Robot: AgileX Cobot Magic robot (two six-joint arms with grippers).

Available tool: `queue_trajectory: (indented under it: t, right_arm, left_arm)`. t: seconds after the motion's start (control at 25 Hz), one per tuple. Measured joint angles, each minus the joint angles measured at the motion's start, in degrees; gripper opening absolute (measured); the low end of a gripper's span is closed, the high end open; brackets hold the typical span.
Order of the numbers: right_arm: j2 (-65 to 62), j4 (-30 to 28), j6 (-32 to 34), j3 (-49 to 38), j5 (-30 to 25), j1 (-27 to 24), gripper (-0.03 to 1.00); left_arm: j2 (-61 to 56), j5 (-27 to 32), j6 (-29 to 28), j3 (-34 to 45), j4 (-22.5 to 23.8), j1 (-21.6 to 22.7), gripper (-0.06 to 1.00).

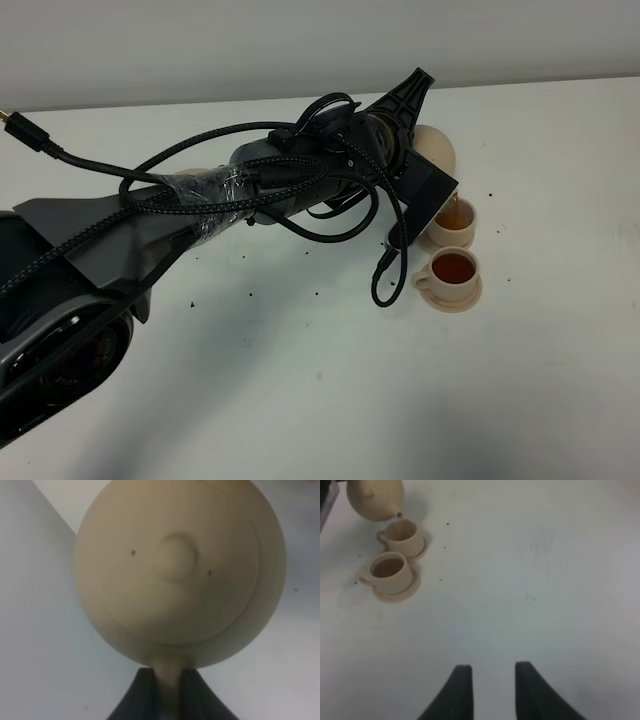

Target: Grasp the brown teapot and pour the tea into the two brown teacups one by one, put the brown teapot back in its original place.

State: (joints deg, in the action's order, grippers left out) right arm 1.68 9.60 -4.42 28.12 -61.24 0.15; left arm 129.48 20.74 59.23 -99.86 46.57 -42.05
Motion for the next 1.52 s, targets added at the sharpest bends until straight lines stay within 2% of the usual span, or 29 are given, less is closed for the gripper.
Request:
queue_trajectory:
  t: [0.88, 1.52]
  right_arm:
    - [0.0, 0.0, 0.0, 0.0, 0.0, 0.0, 0.24]
    - [0.0, 0.0, 0.0, 0.0, 0.0, 0.0, 0.24]
  left_arm:
    - [0.0, -2.55, 5.88, 0.0, 0.45, -0.06, 0.16]
    - [0.0, -3.37, 7.91, 0.0, 0.45, -0.06, 0.16]
